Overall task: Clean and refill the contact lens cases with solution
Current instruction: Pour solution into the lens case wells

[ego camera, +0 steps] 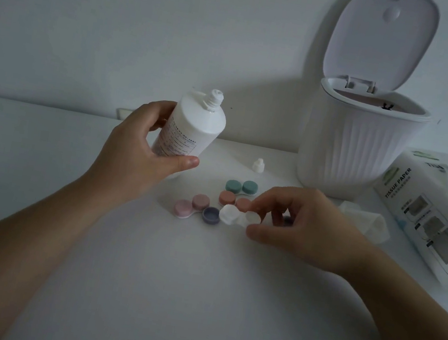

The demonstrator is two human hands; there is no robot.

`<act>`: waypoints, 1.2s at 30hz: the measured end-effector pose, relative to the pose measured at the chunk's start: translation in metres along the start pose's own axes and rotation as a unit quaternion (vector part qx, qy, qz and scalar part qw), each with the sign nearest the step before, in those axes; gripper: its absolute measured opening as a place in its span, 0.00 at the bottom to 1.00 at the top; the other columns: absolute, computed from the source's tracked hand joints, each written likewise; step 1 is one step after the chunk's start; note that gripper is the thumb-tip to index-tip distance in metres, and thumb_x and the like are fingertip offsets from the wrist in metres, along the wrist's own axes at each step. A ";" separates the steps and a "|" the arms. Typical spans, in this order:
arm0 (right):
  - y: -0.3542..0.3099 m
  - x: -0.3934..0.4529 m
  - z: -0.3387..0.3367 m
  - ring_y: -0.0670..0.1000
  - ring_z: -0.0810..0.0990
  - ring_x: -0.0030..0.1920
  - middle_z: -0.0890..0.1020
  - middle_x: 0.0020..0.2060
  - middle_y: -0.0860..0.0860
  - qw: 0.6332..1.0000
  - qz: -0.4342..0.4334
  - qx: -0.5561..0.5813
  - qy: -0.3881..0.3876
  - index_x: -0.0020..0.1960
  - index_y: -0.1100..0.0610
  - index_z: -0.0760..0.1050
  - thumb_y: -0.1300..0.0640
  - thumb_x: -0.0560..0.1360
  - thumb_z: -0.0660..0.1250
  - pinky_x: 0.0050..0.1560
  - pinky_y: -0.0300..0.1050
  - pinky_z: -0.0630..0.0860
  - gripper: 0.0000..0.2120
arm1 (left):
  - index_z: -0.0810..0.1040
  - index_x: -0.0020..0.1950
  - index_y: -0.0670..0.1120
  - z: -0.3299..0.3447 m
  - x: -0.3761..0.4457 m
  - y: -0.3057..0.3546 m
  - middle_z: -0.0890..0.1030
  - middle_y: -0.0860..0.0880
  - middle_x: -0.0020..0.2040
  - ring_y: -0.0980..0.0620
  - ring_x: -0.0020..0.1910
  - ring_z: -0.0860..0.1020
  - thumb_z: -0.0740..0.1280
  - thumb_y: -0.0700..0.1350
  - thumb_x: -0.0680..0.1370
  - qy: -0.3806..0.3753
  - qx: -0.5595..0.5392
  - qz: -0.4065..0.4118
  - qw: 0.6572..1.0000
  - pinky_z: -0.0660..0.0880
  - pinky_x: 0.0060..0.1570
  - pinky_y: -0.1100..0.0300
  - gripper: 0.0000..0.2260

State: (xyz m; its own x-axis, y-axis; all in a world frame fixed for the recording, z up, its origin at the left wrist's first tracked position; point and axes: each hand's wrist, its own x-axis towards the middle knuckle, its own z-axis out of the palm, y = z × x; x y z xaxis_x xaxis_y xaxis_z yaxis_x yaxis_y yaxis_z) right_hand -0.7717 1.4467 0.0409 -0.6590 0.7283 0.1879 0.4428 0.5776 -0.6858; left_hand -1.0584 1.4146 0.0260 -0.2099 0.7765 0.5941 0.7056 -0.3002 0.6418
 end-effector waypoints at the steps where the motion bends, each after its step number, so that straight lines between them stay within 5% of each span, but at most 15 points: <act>1: 0.000 0.000 -0.001 0.39 0.74 0.32 0.82 0.36 0.38 1.000 0.004 0.017 0.002 0.46 0.42 0.83 0.52 0.69 0.79 0.35 0.31 0.70 0.09 | 0.73 0.67 0.60 0.000 0.000 0.000 0.78 0.62 0.63 0.63 0.63 0.75 0.82 0.51 0.68 -0.001 0.001 0.001 1.000 0.70 0.61 0.65 0.31; 10: 0.000 0.000 -0.006 0.42 0.73 0.31 0.83 0.33 0.47 0.994 0.036 0.098 0.022 0.46 0.44 0.86 0.52 0.67 0.77 0.34 0.36 0.70 0.09 | 0.73 0.67 0.60 -0.001 -0.001 0.001 0.78 0.62 0.63 0.63 0.63 0.75 0.82 0.51 0.67 0.006 0.003 0.015 1.000 0.70 0.62 0.64 0.32; 17: -0.003 0.001 -0.008 0.51 0.75 0.34 0.81 0.38 0.61 0.981 0.037 0.187 0.041 0.46 0.47 0.86 0.47 0.65 0.77 0.40 0.50 0.75 0.11 | 0.75 0.68 0.52 -0.004 -0.001 0.006 0.76 0.57 0.61 0.76 0.57 0.70 0.83 0.43 0.65 -0.001 0.058 0.068 0.996 0.64 0.54 0.81 0.33; 19: -0.001 0.002 -0.008 0.52 0.74 0.34 0.80 0.38 0.63 0.979 0.034 0.197 0.048 0.46 0.49 0.85 0.55 0.71 0.76 0.39 0.52 0.75 0.05 | 0.76 0.68 0.48 -0.006 0.000 0.006 0.77 0.54 0.62 0.71 0.56 0.72 0.83 0.41 0.64 -0.010 0.083 0.088 0.993 0.63 0.55 0.80 0.34; 24: 0.000 0.001 -0.005 0.46 0.76 0.32 0.84 0.33 0.47 0.979 0.032 0.196 0.050 0.47 0.53 0.85 0.59 0.74 0.74 0.37 0.47 0.73 0.03 | 0.77 0.67 0.48 -0.006 0.002 0.007 0.78 0.52 0.63 0.51 0.62 0.74 0.83 0.39 0.64 -0.018 0.136 0.131 0.982 0.68 0.58 0.66 0.34; 30: -0.001 0.002 -0.006 0.45 0.80 0.32 0.87 0.38 0.52 0.975 0.050 0.198 0.086 0.49 0.52 0.85 0.57 0.73 0.75 0.36 0.49 0.78 0.06 | 0.76 0.68 0.50 -0.001 0.002 0.006 0.77 0.53 0.64 0.51 0.62 0.74 0.83 0.40 0.65 -0.028 0.164 0.165 0.972 0.66 0.57 0.66 0.33; 36: 0.000 0.001 -0.006 0.63 0.82 0.37 0.87 0.39 0.55 0.970 0.032 0.208 0.119 0.48 0.53 0.85 0.58 0.73 0.75 0.35 0.54 0.79 0.05 | 0.78 0.67 0.45 0.001 0.003 0.012 0.80 0.49 0.64 0.49 0.62 0.74 0.82 0.41 0.66 -0.013 0.181 0.184 0.966 0.65 0.59 0.67 0.31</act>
State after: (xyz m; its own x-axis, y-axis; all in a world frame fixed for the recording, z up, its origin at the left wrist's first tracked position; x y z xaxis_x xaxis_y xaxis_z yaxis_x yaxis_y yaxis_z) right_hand -0.7684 1.4499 0.0453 -0.4583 0.8503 0.2587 0.1616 0.3659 -0.9165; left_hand -1.0501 1.4137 0.0350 0.1149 0.6689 0.7344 0.9209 -0.3489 0.1737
